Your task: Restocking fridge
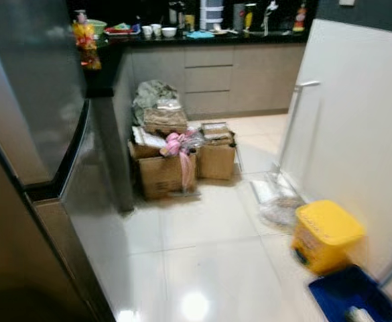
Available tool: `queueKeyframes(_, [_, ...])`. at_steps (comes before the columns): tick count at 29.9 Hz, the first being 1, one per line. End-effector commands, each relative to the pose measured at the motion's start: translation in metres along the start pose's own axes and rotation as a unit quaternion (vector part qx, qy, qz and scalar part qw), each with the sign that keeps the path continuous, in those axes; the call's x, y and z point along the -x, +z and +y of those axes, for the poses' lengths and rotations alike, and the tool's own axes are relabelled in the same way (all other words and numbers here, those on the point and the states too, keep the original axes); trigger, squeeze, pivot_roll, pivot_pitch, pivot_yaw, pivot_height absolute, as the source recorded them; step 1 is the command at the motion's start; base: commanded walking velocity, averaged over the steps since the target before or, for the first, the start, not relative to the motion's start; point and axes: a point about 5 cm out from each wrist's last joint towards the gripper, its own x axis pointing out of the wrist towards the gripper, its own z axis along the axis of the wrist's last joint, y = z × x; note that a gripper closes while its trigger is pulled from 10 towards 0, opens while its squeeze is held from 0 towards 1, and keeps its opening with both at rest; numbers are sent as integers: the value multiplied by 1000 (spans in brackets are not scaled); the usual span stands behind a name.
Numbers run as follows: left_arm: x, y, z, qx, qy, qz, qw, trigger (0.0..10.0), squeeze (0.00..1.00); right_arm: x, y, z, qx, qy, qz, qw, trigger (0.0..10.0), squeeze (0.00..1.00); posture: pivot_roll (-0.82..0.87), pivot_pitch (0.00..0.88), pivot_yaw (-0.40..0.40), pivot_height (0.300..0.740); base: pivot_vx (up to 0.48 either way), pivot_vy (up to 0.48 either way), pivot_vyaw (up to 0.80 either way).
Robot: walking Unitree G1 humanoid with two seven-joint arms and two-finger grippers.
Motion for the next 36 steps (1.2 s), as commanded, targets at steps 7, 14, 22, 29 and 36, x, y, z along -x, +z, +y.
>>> queueKeyframes(7, [2, -11, -2, 16, -14, 20, 1000, 10000, 0, 0, -4, 7, -24, 23, -1, 999, 10000, 0, -71, 0, 35, 740, 0, -430, 0])
queueKeyframes(14, [3, -13, -2, 17, -14, 22, 1000, 10000, 0, 0, -3, 8, -32, 34, -6, 999, 10000, 0, -71, 0, 35, 740, 0, -442, 664])
queueKeyframes(22, [3, -13, -3, 20, -17, 21, 999, 10000, 0, 0, -3, 8, -31, 44, -8, 999, 10000, 0, -71, 0, 35, 740, 0, -444, 777])
queueKeyframes(29, [3, -12, -2, 24, -9, 17, 1000, 10000, 0, 0, -3, 8, -23, 48, -6, 999, 10000, 0, -73, 0, 30, 740, 0, -116, 777])
queueKeyframes(36, [2, -12, -3, 24, -9, 18, 1000, 10000, 0, 1, -4, 5, -18, 38, -5, 999, 10000, 0, -73, 0, 30, 740, 0, 0, 776])
